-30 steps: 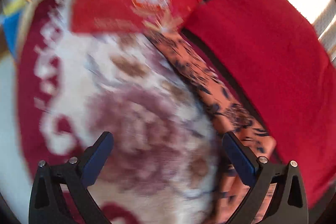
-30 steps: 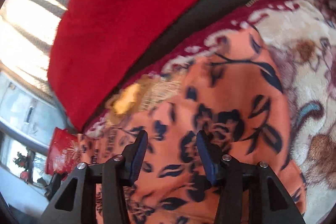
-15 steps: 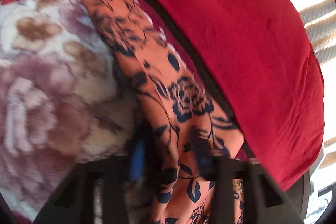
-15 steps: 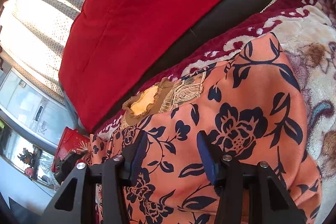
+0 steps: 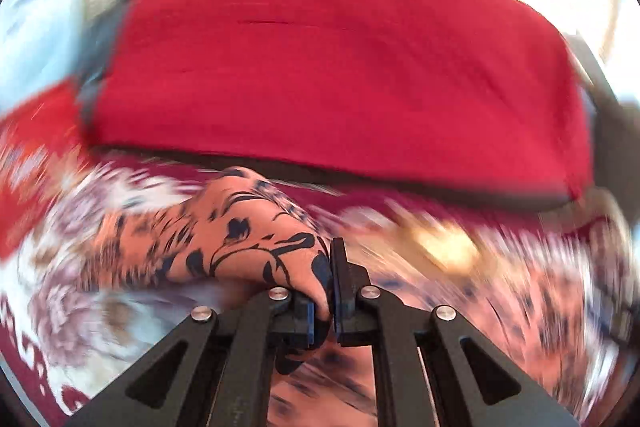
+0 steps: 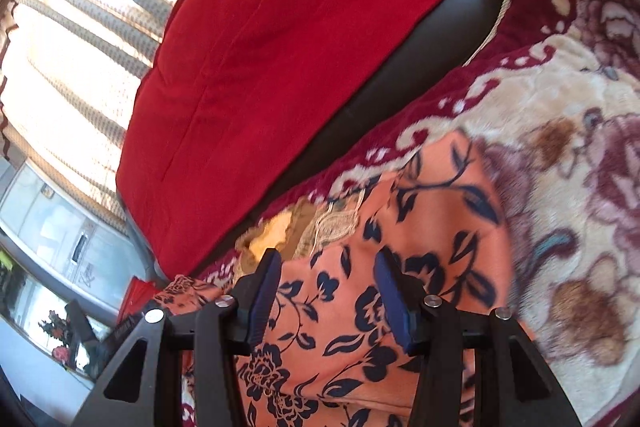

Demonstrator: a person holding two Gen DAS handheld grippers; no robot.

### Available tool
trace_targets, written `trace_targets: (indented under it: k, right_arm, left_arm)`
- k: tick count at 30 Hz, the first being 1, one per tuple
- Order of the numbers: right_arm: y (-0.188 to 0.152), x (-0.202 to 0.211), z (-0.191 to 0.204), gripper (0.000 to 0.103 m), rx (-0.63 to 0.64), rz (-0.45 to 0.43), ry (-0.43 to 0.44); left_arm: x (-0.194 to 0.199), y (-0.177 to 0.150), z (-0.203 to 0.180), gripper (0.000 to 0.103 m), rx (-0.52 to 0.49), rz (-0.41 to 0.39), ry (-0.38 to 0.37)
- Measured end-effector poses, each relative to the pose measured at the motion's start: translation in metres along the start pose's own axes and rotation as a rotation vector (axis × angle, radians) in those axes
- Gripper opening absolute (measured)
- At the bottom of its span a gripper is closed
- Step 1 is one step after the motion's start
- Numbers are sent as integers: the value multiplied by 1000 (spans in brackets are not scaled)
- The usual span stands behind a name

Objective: Fold small clothes

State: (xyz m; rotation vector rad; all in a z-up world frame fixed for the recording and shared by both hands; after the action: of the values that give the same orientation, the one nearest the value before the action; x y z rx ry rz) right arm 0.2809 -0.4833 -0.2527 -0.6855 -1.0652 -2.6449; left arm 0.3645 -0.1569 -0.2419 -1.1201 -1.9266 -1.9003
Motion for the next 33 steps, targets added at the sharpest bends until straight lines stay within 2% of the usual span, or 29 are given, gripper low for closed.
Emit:
trace_targets:
  k: [1,3,4,5,7,8,9,11,13,14,16,19,21,22,23,24,26,29,32,33]
  right_arm:
    - [3,4,-2,52,-8,-11,-1]
    - [8,10,-9,53,-32,-29,0]
    - [10,12,-12,55,-44,-34,2]
    - [12,14,-15,59,-60,-37,10]
    - [13,16,-20,65,-94,-35,24]
    - [13,17,-22,66,-105,-32,24]
    - [13,17,-24,66,-114,-28,28]
    - [12,17,-23,66,-121,-22,39]
    - [12,18,-20,66,-117,-19,52]
    - [11,18,-18,66,-115,-17,60]
    - [8,16,-13,66,-113,-5,77]
    - [2,12,-2,66,-86,18,99]
    - [-2,8,9,66,-47,38,115]
    - [-4,7,13,65,-31,48,122]
    - [-7,3,19,63,-7,68,131]
    - [-11,-1,24,61,9,91,140]
    - [-19,-12,29,43,30,140,146]
    - [-34,-33,29,39,70,243,81]
    - [-57,-57,14,33,89,399,-38]
    - [-58,-58,12,28,104,399,-51]
  left_arm:
    - [-4,-23,-37,7,-121,54,-7]
    - [-12,-61,-74,28,-260,149,-5]
    - [-15,-86,-89,47,-330,207,6]
    - [-14,-97,-94,54,-366,220,14]
    - [2,-106,-96,54,-426,184,34]
    - [10,-104,-90,55,-414,177,19]
    - [23,-100,-82,56,-370,170,-14]
    - [48,-82,-46,67,-181,154,-114]
    - [67,-64,-4,78,34,119,-155]
    - [75,-56,25,79,165,95,-152]
    - [74,-47,72,79,368,104,-123]
    - [40,-46,108,77,547,205,-145]
    - [17,-51,117,74,695,255,-224]
    - [0,-55,117,65,785,298,-284]
    - [-11,-56,117,54,841,324,-313]
    - [-24,-59,116,52,896,344,-339]
    - [-44,-64,114,47,967,381,-354]
    - [-59,-71,118,38,1089,369,-340]
    - [-54,-65,115,24,1067,325,-301]
    - [-53,-60,113,22,1045,317,-285]
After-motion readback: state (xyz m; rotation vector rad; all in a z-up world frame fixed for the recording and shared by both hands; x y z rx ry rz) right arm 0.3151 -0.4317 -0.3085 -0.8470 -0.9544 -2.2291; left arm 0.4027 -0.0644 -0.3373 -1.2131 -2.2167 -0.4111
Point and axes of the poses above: each gripper's, at about its wrist camera, not at the fingertips, and x roughly against the way its jaws point, z to its left, y to its top, the point moved 6 cm from there along -x, roughly the way its jaws point, and after that the axes turned 6 degrees about x, right-handed, at the moved point
